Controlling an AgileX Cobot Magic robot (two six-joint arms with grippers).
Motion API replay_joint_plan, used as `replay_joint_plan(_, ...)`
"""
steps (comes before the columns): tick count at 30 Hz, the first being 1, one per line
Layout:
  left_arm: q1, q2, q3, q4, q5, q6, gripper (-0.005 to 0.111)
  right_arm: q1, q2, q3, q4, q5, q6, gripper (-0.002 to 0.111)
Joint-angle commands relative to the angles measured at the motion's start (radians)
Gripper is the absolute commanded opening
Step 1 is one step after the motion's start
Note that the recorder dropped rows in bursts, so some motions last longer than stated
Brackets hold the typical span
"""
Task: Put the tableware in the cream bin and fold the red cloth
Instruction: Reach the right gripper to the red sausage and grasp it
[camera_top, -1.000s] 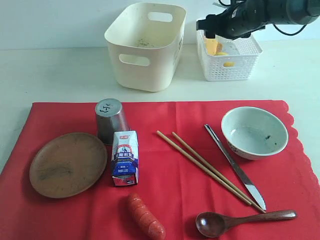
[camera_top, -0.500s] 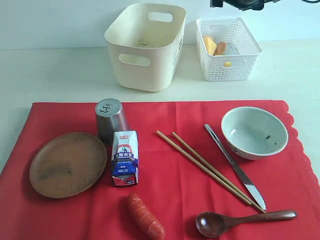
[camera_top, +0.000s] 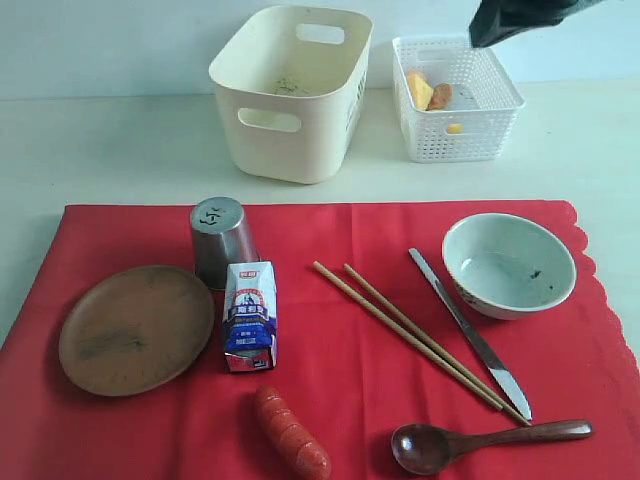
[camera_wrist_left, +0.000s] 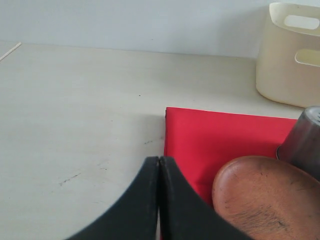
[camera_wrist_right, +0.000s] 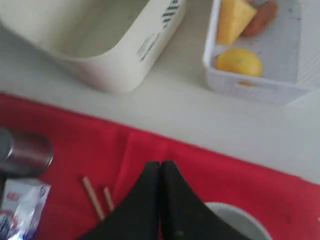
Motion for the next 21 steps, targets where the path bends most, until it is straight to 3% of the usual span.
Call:
replay_joint_plan(1, -0.006, -0.005, 0.003, 0.001, -0.012, 0.003, 0.002, 0.223, -0.054, 0.183, 0.010, -0.081, 0.028, 0.000)
replay_joint_plan(7, -0.006, -0.005, 0.003, 0.001, -0.012, 0.003, 0.002, 0.484, -0.011, 0.342, 0.005, -0.205, 0.155, 0.000)
replay_joint_plan(15, -0.006, -0.005, 0.003, 0.001, -0.012, 0.003, 0.002, 0.626, 0.065, 0.348, -0.017, -0.207, 0.155, 0.024)
replay_joint_plan(21, -0.006, -0.005, 0.003, 0.001, -0.012, 0.003, 0.002, 0.648, 0.151, 0.348, -0.014, -0.223, 0.157, 0.045)
